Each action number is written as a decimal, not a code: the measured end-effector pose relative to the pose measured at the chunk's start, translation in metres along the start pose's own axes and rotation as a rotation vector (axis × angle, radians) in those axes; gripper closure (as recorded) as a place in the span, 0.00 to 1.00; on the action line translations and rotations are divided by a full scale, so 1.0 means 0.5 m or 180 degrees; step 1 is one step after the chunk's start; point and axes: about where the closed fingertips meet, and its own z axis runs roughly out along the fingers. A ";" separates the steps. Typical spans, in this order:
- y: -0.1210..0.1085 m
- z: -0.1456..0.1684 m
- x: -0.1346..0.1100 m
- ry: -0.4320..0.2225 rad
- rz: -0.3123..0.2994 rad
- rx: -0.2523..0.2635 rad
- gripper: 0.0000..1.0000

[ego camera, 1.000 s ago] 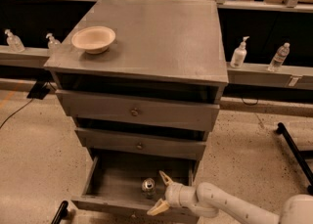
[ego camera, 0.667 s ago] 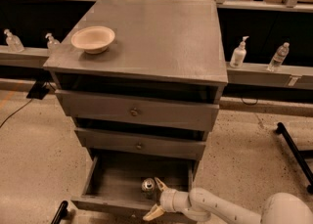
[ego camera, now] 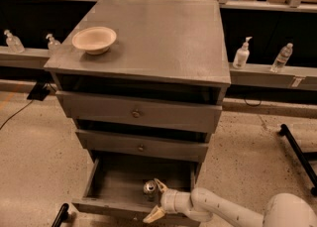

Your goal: Pick 7up can from bottom drawer and place on counter

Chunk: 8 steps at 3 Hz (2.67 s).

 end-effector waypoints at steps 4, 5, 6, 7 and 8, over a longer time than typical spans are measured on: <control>-0.074 0.005 -0.030 -0.0112 0.0526 0.0525 0.08; -0.099 0.017 -0.006 -0.0040 0.0636 0.0670 0.15; -0.102 0.033 0.021 0.0045 0.0638 0.0687 0.15; -0.101 0.046 0.039 0.0105 0.0607 0.0687 0.33; -0.100 0.048 0.038 0.0022 0.0483 0.0697 0.58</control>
Offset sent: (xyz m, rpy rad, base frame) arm 0.0219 0.0097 0.0299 0.0745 0.0343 -0.0673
